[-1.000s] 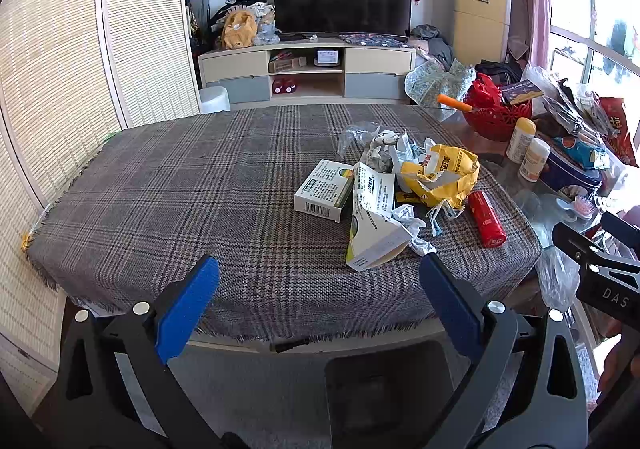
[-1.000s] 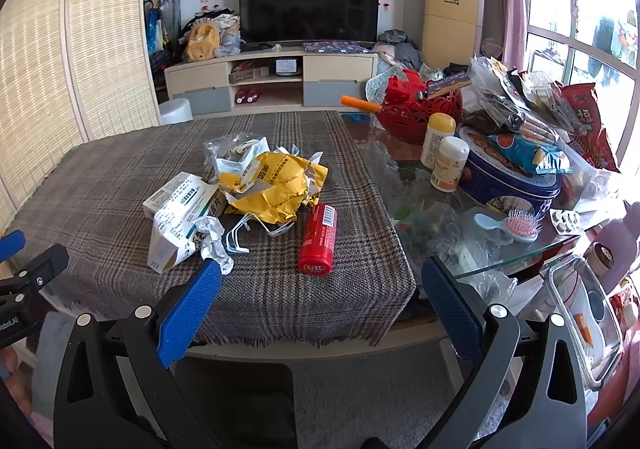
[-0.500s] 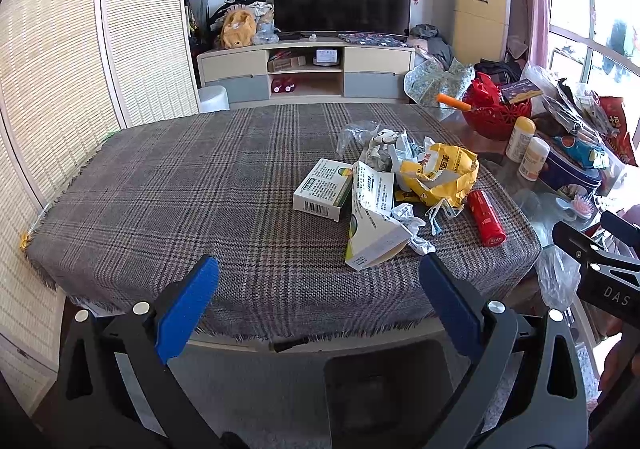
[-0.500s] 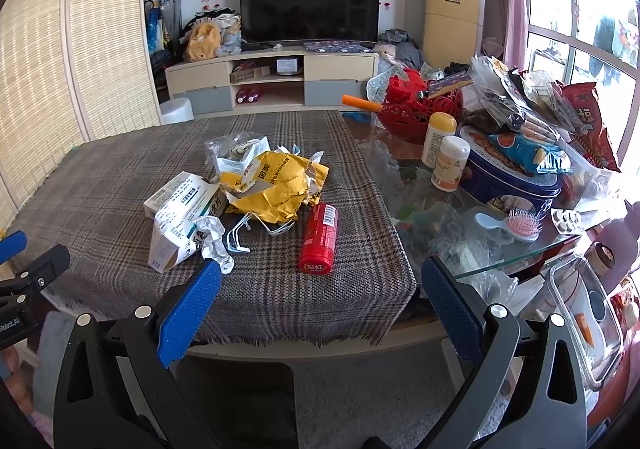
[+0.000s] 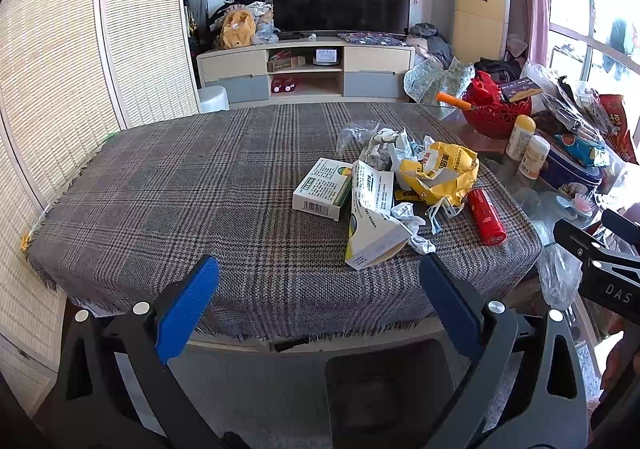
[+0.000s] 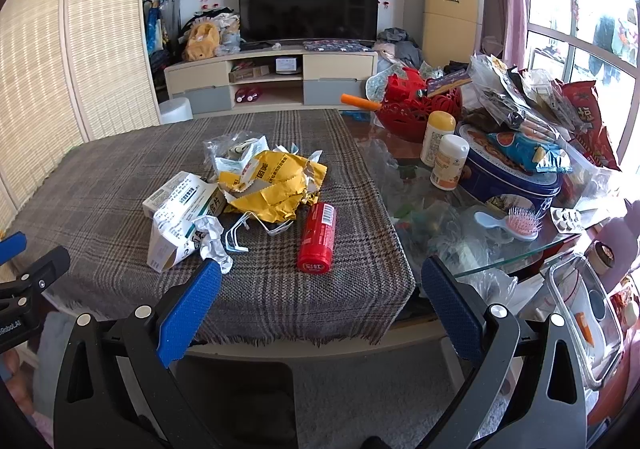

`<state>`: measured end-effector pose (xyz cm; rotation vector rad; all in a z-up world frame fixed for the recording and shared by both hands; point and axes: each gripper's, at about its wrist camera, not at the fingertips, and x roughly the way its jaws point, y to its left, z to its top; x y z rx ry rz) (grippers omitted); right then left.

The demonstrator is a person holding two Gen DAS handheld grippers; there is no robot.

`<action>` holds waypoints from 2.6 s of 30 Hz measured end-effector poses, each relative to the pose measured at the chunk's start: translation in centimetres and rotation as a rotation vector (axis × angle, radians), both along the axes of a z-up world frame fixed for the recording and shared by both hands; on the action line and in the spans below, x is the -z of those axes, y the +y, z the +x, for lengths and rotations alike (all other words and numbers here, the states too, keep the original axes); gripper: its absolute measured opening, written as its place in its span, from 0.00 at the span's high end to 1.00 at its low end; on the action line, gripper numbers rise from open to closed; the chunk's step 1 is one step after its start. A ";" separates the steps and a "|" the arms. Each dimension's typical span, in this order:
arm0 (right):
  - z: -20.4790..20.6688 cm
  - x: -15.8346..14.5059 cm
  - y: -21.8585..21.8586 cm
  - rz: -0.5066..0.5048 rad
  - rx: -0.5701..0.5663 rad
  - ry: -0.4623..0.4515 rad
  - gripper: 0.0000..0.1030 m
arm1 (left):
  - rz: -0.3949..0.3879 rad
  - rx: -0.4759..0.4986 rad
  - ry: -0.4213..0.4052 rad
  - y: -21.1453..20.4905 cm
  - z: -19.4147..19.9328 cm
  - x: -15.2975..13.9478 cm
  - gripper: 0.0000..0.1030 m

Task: Collect trash

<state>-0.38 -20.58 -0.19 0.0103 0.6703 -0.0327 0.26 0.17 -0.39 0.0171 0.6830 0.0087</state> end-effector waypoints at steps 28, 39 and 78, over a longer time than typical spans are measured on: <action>0.3 0.5 -0.2 0.013 -0.002 0.019 0.03 | -0.001 -0.005 0.002 0.3 0.1 0.2 0.08; 0.6 0.6 -0.4 -0.001 -0.011 0.018 0.03 | -0.006 0.008 -0.011 0.2 0.0 -0.1 0.08; 14.5 6.8 -3.1 0.279 -0.084 0.459 0.51 | -0.067 0.145 0.296 -2.1 15.8 3.5 0.38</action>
